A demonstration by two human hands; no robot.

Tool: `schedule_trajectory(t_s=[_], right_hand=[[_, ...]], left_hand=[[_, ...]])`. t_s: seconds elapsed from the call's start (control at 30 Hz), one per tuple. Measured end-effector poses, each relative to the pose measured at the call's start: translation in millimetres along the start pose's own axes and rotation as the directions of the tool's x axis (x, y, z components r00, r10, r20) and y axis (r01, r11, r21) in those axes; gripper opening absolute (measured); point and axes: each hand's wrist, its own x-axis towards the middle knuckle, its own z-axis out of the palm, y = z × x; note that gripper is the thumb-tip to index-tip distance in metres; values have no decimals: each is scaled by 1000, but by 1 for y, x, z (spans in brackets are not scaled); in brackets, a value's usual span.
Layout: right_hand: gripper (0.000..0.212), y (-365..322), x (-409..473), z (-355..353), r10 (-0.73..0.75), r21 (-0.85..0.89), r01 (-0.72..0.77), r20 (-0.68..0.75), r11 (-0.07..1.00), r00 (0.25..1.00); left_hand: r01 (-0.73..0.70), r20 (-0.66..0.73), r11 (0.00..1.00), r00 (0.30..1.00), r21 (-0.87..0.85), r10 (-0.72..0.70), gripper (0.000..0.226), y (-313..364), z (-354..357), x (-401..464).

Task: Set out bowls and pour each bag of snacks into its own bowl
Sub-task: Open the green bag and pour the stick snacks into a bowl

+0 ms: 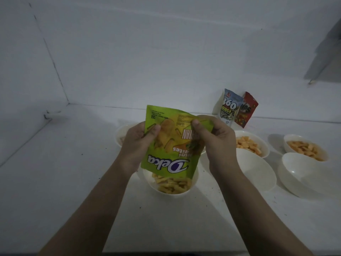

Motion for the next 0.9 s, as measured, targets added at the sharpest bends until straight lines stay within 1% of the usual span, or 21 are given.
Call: schedule_trajectory(t_s=[0.1,0.17,0.27,0.3,0.33,0.37,0.43,0.53,0.6,0.77,0.9], right_hand=[[11,2,-2,-1,-3,-32,4,18,999,1000],[7,3,-5,1,6,-32,-5,32,999,999],[9,3,-12,4,78,-5,-78,97,997,992],[7,4,-14,5,105,-9,-104,115,994,988],[6,4,-16,7,116,-19,-114,110,993,987],[9,4,-16,7,105,-36,-103,82,994,991],[13,2,-16,7,77,-33,-76,23,997,997],[12,-7,-14,6,63,111,-58,-40,992,997],[12,-15,-11,6,46,154,-35,-69,987,997],[12,-17,-14,17,39,150,-26,-82,988,996],[12,-22,-13,24,2,180,20,-121,984,993]], left_hand=[[-32,27,998,999,-48,33,12,9,-2,3],[-64,-9,998,998,-13,63,2,12,-2,8],[-109,-104,994,988,26,111,10,10,2,10],[-112,-124,993,986,25,114,10,8,4,9],[-109,-132,994,985,29,112,11,7,5,9],[-95,-127,995,987,29,98,14,5,5,8],[-43,-54,999,998,11,44,23,0,4,7],[63,98,998,993,-30,-59,34,-17,2,5],[92,133,994,988,-52,-84,31,-30,0,4],[49,179,999,983,-19,-45,16,-40,-14,2],[59,224,998,972,36,-66,11,-39,-29,2]])
